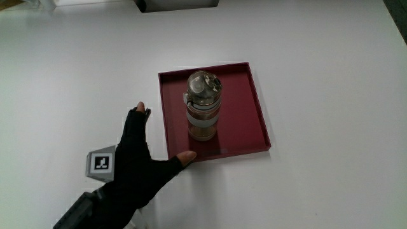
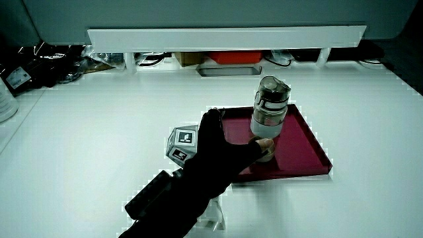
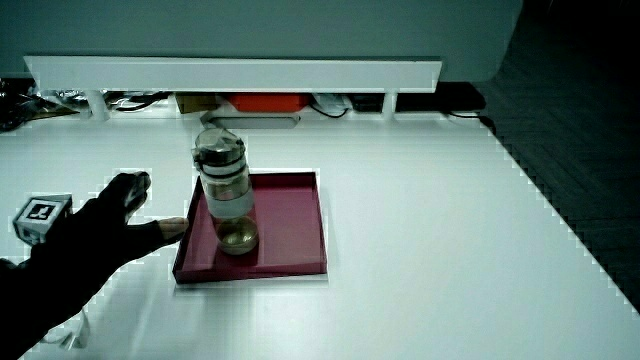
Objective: Pick bottle
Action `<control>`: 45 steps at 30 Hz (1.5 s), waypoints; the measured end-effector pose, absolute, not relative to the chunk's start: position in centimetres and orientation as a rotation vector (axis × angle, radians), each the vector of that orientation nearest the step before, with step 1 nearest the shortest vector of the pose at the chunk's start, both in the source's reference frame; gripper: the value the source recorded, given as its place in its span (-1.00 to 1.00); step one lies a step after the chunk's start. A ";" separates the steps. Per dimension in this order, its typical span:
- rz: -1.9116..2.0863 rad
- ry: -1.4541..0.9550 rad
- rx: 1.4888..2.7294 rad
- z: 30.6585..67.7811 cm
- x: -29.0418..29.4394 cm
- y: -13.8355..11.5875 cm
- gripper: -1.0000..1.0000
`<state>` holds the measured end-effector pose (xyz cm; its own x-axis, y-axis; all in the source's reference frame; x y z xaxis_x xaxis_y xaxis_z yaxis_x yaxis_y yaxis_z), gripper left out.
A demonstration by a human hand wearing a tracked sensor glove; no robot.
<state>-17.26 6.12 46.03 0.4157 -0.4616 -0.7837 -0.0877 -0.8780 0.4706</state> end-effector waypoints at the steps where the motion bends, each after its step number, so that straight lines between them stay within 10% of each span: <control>1: -1.484 -0.425 2.333 46.6 -17.1 5.7 0.00; 39: -1.511 -0.478 2.373 52.0 -12.2 2.5 0.00; 45: -1.592 -0.479 2.403 51.7 -12.4 2.8 0.32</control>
<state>-12.36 2.79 51.71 0.3607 -0.3848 -0.8496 -0.1478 -0.9230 0.3553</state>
